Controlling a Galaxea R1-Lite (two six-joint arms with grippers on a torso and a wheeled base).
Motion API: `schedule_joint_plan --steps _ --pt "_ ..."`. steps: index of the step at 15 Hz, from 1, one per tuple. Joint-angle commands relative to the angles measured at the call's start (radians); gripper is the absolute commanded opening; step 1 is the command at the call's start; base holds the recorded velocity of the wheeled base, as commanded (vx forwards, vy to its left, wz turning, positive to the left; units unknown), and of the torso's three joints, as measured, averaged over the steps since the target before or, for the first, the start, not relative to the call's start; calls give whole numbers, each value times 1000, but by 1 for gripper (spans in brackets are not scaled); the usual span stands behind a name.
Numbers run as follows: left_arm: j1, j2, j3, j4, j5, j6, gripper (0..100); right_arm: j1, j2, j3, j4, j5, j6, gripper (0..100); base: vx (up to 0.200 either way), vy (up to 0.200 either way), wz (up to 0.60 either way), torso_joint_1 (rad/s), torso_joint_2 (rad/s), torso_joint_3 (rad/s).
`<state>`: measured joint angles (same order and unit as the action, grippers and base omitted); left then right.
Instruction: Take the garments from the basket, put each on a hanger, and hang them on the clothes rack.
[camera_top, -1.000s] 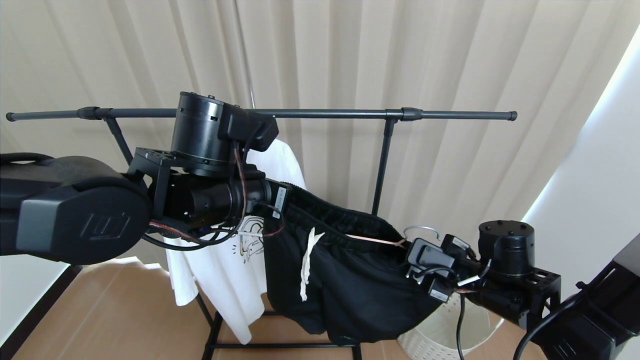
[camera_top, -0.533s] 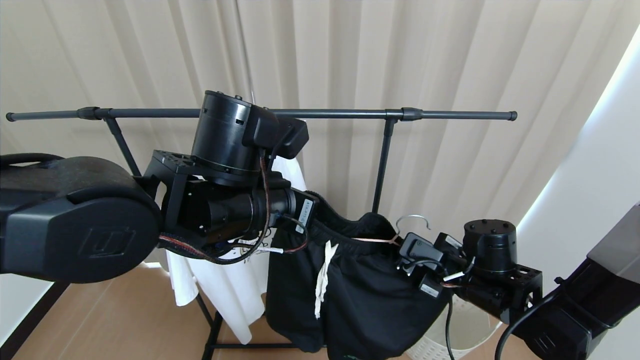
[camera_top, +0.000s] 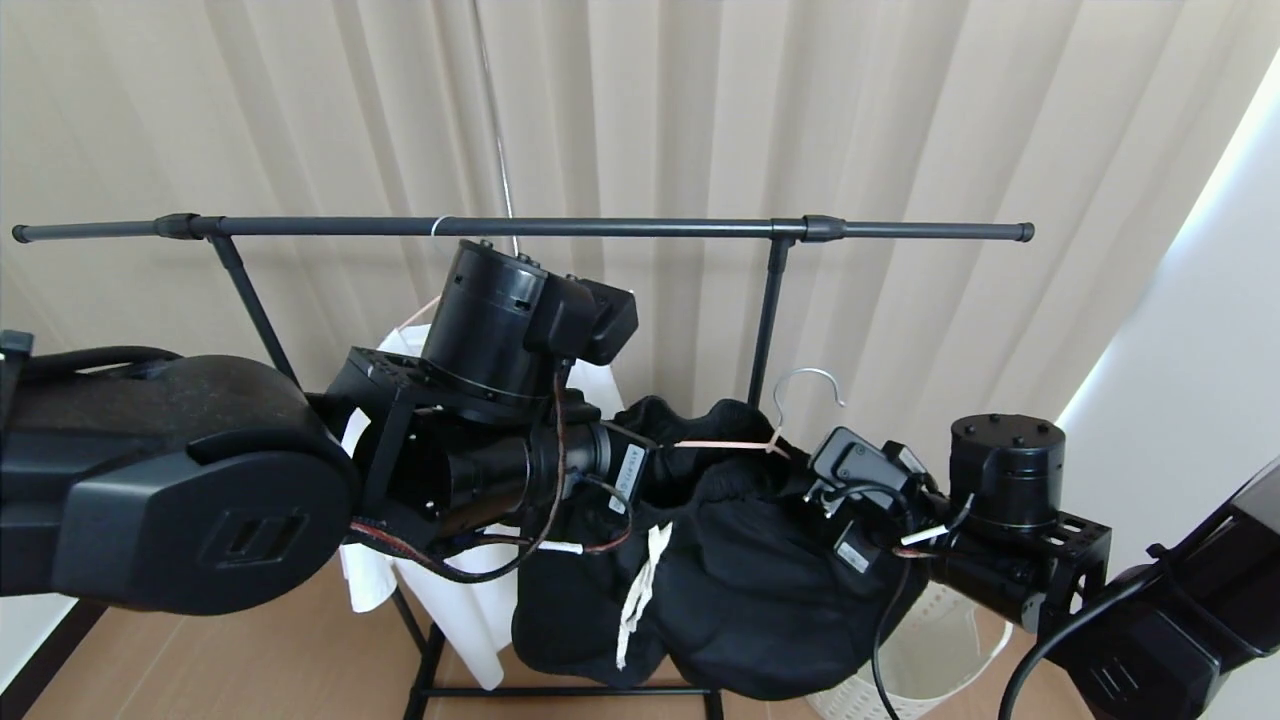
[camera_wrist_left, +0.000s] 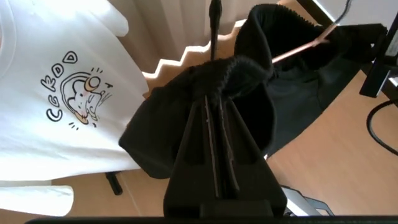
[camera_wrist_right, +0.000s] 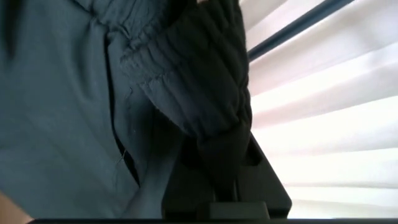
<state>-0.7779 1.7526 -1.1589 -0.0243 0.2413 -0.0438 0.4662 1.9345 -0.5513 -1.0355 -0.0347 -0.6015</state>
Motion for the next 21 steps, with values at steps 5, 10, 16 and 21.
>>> schedule_joint_plan --steps 5,10,16,21 --pt "-64 1 87 -6 46 -41 0 -11 -28 -38 0 -10 23 0 0 0 0 0 0 0" --pt "-106 48 97 -26 43 -67 0 -12 -32 -52 -1 -11 45 0 0 0 0 0 0 0" --pt "-141 163 65 -181 46 -163 0 -12 -35 -56 -3 -11 58 0 0 0 0 0 0 0" --pt "-138 194 24 -189 47 -191 0 -11 -37 -65 -38 -10 101 0 0 0 0 0 0 0"
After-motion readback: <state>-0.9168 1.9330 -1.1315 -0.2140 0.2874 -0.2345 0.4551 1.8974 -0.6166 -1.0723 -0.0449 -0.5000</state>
